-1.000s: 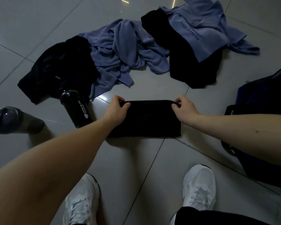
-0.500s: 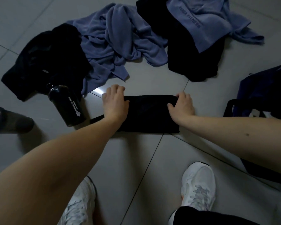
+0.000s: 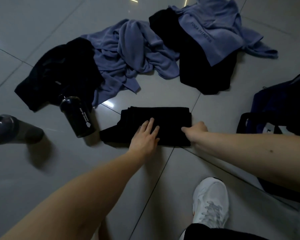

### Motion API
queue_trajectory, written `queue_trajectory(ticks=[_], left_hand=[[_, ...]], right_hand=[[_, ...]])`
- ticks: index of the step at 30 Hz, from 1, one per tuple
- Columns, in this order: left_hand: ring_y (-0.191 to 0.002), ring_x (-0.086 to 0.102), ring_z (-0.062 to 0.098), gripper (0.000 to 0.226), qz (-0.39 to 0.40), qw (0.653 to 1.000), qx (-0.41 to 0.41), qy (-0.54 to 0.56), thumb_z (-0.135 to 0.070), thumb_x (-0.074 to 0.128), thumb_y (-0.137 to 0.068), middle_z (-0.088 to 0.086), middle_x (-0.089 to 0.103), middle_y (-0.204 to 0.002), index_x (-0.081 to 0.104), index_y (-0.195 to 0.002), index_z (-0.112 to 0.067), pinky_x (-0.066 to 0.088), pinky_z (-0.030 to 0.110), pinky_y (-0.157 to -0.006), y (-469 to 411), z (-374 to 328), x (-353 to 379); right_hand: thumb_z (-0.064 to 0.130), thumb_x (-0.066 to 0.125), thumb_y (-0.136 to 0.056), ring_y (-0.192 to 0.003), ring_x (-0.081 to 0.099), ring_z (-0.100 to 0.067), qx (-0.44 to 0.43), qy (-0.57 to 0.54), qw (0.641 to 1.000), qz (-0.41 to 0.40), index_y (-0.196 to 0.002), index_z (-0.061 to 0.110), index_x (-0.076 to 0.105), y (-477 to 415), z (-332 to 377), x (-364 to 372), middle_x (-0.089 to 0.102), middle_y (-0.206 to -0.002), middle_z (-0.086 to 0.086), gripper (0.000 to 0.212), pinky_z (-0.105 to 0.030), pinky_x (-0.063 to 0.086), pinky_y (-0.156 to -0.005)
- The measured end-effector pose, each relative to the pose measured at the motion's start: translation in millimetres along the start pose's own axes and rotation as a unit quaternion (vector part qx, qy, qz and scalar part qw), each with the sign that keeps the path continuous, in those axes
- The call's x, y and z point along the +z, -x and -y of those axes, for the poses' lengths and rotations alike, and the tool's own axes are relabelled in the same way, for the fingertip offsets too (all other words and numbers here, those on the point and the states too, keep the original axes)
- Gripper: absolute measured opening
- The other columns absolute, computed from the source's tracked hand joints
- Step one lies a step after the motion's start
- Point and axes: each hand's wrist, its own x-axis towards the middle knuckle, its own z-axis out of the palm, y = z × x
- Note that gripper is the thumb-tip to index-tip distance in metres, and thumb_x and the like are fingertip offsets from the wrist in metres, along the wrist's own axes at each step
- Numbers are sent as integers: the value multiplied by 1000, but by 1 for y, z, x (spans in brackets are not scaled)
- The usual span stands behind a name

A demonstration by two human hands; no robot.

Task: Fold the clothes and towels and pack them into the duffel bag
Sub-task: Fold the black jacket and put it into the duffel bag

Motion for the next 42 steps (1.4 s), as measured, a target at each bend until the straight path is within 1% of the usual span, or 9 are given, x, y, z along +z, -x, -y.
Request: queue_trajectory(ticks=[7, 10, 13, 18, 24, 27, 32, 38, 42], left_hand=[[-153, -3, 25, 60, 18, 999, 22, -31, -45, 33, -105, 6, -8, -167, 17, -158, -24, 6, 40, -124, -3, 1, 1], [-142, 29, 31, 49, -78, 996, 25, -17, -40, 48, -98, 9, 29, -157, 46, -143, -23, 22, 44, -118, 14, 0, -12], [-105, 53, 28, 25, -179, 969, -125, 113, -35, 58, -93, 6, 54, -117, 60, -110, -18, 43, 43, -88, 35, 5, -21], [-125, 51, 39, 60, -140, 742, -504, 419, -38, 67, -93, 20, 47, -137, 43, -131, 1, 41, 44, -101, 42, 34, -38], [-135, 42, 42, 108, -148, 538, -609, 563, -47, 85, -72, 23, 38, -150, 25, -146, 2, 36, 47, -111, 27, 65, -40], [-127, 52, 41, 115, -152, 548, -562, 600, -56, 88, -59, 18, 48, -143, 33, -144, -1, 45, 50, -105, 21, 69, -33], [-103, 64, 30, 79, -112, 657, -455, 591, -37, 90, -65, 12, 65, -119, 53, -126, -4, 53, 38, -91, 14, 56, -30], [-99, 66, 29, 41, -142, 712, -375, 577, -5, 77, -75, 7, 63, -100, 54, -108, -12, 56, 41, -90, 8, 42, -46], [-94, 61, 24, 42, -193, 818, -259, 477, -8, 73, -69, 6, 59, -101, 51, -105, -13, 54, 41, -87, 9, 22, -56]], right_hand=[[37, 80, -81, -106, 64, -37, 2, -18, 1000, 10, -123, 2, 56, -2, -6, 5, 65, -120, -17, 60, -41, 54, -93], [36, 79, -79, -118, 57, -38, -4, 27, 999, -35, -129, 5, 47, 8, -2, -5, 56, -132, -17, 67, -45, 49, -100], [22, 68, -82, -116, 49, -30, -170, 82, 980, -57, -110, 18, 49, 26, 6, -11, 49, -122, -8, 34, -46, 45, -100], [11, 61, -83, -126, 35, -29, -459, 175, 869, 57, -129, 16, 54, 53, 25, 6, 41, -133, -8, 47, -44, 41, -105], [18, 59, -88, -149, 1, -31, -465, 374, 794, 114, -157, 29, 20, 60, 41, 33, 2, -165, 1, 80, -50, 43, -107], [26, 60, -87, -150, -2, -36, -451, 470, 753, 98, -158, 32, 14, 58, 42, 42, -5, -166, -2, 85, -56, 37, -107], [24, 61, -86, -151, -8, -35, -421, 486, 754, 136, -159, 35, 13, 63, 46, 49, -10, -167, -1, 88, -60, 28, -111], [5, 52, -87, -140, 40, -22, -394, 131, 893, 175, -145, 14, 51, 68, 54, 20, 48, -151, -6, 59, -27, 30, -115], [15, 54, -96, -112, 62, -26, -185, -150, 943, 234, -127, 16, 63, 75, 61, 7, 62, -128, -9, 33, -43, 58, -93]])
